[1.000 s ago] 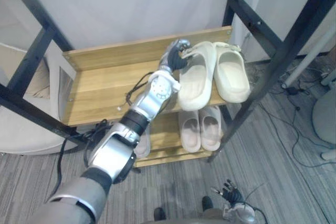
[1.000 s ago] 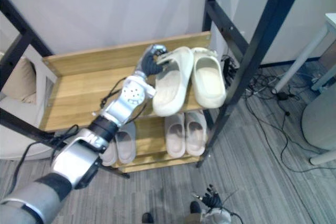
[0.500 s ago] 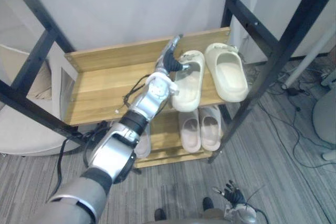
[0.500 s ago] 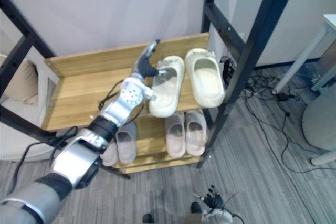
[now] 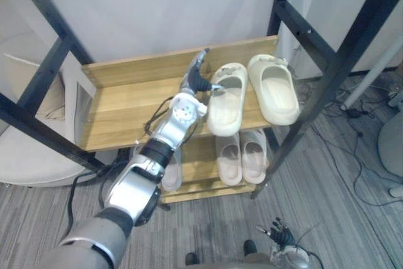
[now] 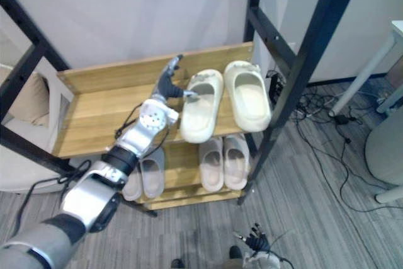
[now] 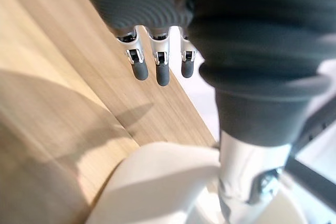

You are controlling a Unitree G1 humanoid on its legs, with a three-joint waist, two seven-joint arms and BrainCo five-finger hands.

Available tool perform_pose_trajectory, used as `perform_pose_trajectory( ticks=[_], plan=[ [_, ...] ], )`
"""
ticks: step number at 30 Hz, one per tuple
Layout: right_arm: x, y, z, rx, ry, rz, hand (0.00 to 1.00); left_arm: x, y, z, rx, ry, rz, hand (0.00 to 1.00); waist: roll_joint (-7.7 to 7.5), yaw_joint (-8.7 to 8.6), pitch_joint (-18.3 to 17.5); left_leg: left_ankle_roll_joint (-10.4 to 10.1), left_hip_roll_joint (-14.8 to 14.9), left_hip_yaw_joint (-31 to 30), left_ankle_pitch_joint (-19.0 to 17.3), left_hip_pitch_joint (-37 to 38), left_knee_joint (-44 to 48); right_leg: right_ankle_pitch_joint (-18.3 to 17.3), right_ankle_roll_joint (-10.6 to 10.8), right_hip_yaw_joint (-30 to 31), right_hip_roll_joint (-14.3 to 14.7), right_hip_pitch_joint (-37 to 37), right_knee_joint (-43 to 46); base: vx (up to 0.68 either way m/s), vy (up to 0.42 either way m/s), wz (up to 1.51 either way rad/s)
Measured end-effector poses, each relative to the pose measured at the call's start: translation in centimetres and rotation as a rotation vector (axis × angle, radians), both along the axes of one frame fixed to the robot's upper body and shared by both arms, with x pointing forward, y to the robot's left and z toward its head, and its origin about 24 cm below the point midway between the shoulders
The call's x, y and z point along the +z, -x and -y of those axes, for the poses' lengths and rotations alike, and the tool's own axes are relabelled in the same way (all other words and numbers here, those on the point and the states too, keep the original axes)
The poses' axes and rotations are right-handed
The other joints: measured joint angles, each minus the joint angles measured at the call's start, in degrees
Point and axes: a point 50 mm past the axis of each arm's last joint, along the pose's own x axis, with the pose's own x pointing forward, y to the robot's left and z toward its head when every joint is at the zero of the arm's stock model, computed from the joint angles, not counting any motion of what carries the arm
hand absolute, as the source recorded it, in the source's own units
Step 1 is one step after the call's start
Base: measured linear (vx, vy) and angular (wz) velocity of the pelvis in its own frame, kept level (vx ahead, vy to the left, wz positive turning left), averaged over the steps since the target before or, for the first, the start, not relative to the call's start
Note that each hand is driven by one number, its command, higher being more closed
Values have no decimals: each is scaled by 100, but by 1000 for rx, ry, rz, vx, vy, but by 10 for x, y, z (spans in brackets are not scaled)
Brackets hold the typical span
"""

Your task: Organize the slippers on the shoe rack

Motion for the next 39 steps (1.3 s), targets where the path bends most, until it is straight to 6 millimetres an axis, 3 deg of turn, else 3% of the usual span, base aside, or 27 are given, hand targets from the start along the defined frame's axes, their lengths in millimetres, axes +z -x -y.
perform_pose_trajectory(
  ticks=[6,9,15,20,26,39],
  plan=[
    [-1,-1,-3,28,-1,-14,0,1,18,-8,-34,150,44,0,-29,32,19,1,-2,-148,1,79,2,0,-1,-193,1,158,-6,-23,-25,12],
    [-2,-1,-5,39,-3,-21,0,-3,32,-13,-63,211,72,0,-61,138,33,8,-10,-158,5,97,0,0,0,-270,-6,178,-6,-44,-22,2],
    [-5,-1,-10,70,-10,-50,0,-29,61,-18,-140,381,-2,0,-132,236,58,28,-21,-315,35,110,0,-1,0,-431,-12,273,-8,-39,-22,12],
    [-8,-1,-12,83,-13,-74,0,-47,73,-15,-186,432,-74,0,-203,299,54,37,-29,-403,67,113,0,-1,0,-525,-18,325,-8,-44,-25,12],
    [-9,-1,-17,115,-16,-84,0,-69,95,1,-294,490,-172,0,-325,347,55,37,-33,-527,152,108,-31,-1,-1,-669,-20,376,-8,-55,-24,9],
    [-12,2,-22,147,-12,-109,0,-80,118,48,-513,463,-268,0,-433,449,-7,18,-24,-783,308,102,-184,-16,-7,-945,-2,415,-24,-51,-20,11]
  ],
)
